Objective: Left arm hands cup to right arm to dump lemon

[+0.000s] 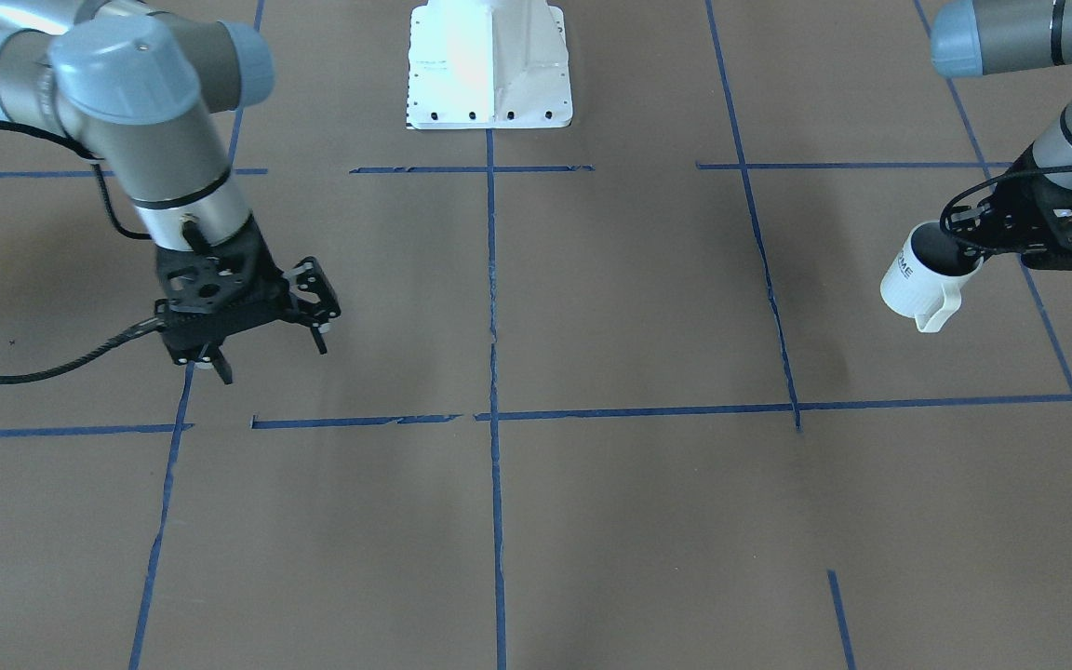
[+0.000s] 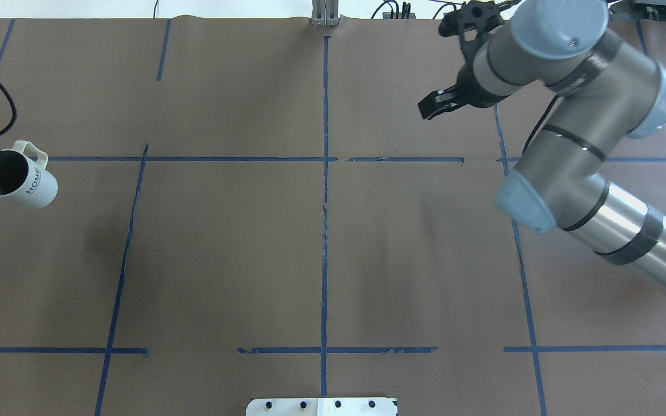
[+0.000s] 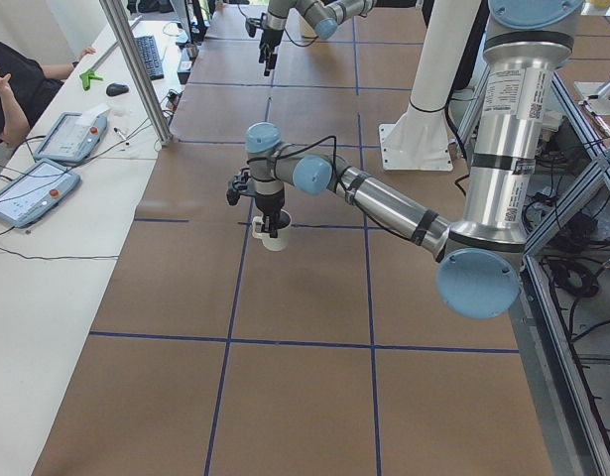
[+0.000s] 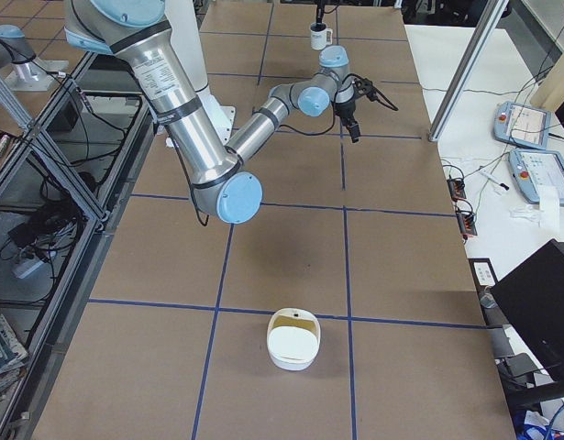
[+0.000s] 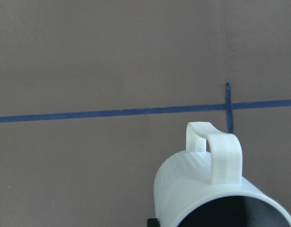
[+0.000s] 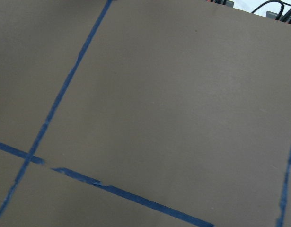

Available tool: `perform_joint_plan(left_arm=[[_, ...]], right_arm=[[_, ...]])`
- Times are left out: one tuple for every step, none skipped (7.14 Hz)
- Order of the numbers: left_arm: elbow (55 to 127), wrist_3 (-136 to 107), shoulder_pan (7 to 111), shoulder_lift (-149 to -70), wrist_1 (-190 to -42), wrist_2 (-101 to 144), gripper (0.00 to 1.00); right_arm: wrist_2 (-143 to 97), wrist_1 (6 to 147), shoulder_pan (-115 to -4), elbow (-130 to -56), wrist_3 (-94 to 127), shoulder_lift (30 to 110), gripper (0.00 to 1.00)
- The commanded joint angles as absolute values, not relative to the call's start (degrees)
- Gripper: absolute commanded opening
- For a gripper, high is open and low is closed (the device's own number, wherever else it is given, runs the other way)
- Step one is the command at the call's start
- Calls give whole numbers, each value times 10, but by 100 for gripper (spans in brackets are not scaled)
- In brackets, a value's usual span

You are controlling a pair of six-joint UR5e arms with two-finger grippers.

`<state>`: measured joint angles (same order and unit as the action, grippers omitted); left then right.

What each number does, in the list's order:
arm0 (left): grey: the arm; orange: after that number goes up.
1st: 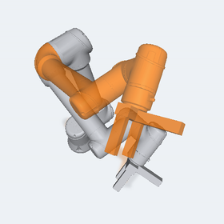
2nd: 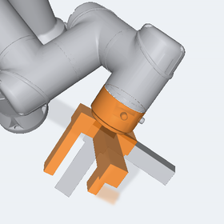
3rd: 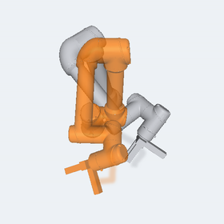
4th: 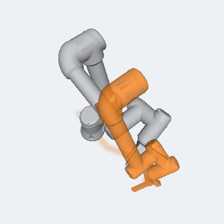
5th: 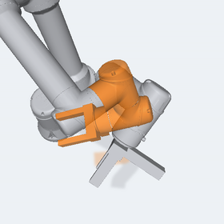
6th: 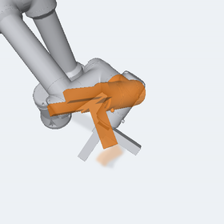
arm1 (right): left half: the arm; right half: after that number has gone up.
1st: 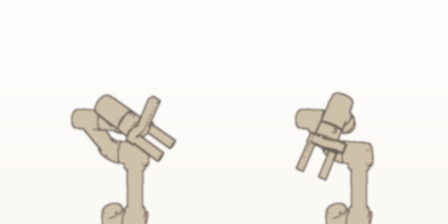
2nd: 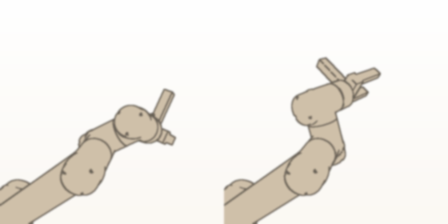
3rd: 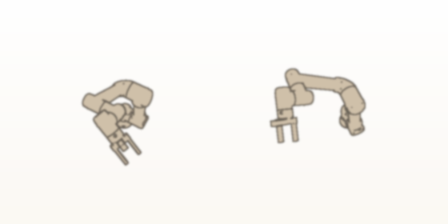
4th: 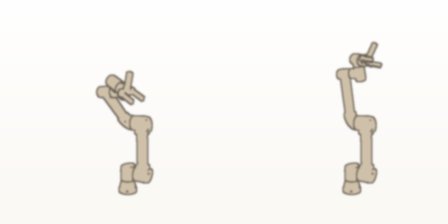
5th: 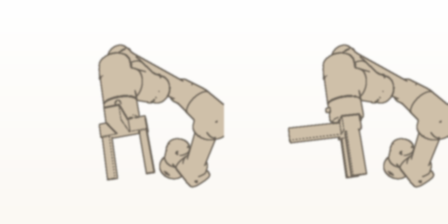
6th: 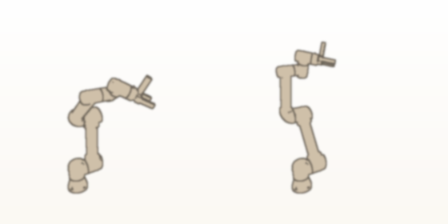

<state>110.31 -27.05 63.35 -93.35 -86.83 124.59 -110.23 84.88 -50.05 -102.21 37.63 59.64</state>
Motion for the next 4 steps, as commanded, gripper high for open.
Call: perform_joint_plan(left_arm=[[1079, -270, 633, -888, -941, 1254, 0], [1057, -271, 633, -887, -967, 1262, 0], [1033, -274, 633, -887, -987, 1262, 0], [1010, -308, 632, -888, -1024, 1263, 0]], right_arm=[[-1214, 873, -595, -1037, 338, 636, 99], [-1249, 874, -624, -1044, 307, 666, 100], [-1252, 875, -629, -1046, 300, 679, 100], [-1252, 876, -629, -1044, 298, 686, 100]])
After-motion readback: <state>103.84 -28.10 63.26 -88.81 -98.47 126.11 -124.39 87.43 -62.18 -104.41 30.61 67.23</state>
